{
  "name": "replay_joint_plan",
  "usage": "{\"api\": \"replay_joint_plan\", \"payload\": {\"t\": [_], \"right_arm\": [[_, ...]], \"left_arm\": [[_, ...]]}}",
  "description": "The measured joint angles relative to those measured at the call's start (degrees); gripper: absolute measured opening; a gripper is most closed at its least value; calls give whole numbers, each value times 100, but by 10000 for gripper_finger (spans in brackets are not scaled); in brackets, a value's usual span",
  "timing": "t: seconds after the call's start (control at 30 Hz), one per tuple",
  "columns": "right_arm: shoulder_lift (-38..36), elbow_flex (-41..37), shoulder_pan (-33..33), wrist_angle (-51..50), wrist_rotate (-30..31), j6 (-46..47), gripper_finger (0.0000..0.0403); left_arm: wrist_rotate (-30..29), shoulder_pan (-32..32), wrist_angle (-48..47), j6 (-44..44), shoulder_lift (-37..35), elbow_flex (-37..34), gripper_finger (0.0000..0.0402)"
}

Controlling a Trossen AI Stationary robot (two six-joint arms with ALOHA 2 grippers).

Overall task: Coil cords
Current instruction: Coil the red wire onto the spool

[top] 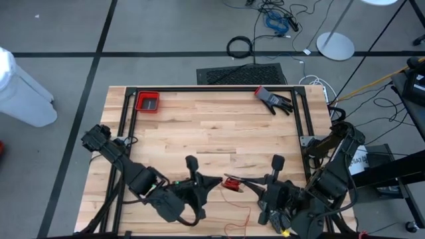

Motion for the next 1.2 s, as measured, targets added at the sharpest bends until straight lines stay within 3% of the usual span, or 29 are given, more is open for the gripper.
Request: {"api": "replay_joint_plan", "payload": {"t": [0.37, 0.53, 0.73, 0.87, 1.0, 1.2], "right_arm": [[-2, -2, 101, 121, -59, -160, 0], [-2, -2, 138, 129, -51, -196, 0], [-2, -2, 138, 150, -49, -228, 0], [-2, -2, 137, 152, -49, -228, 0], [-2, -2, 125, 152, -64, -228, 0], [-2, -2, 125, 154, -220, -241, 0]], "left_arm": [[184, -165, -323, -128, -2, 0, 141], [211, -457, -309, -126, -49, 0, 182], [42, -870, -186, -116, -299, 0, 192], [-309, -952, 474, 125, -387, 0, 192], [-235, -843, 1067, 549, -310, 2, 191], [-167, -520, 1169, 930, -81, 2, 191]]}}
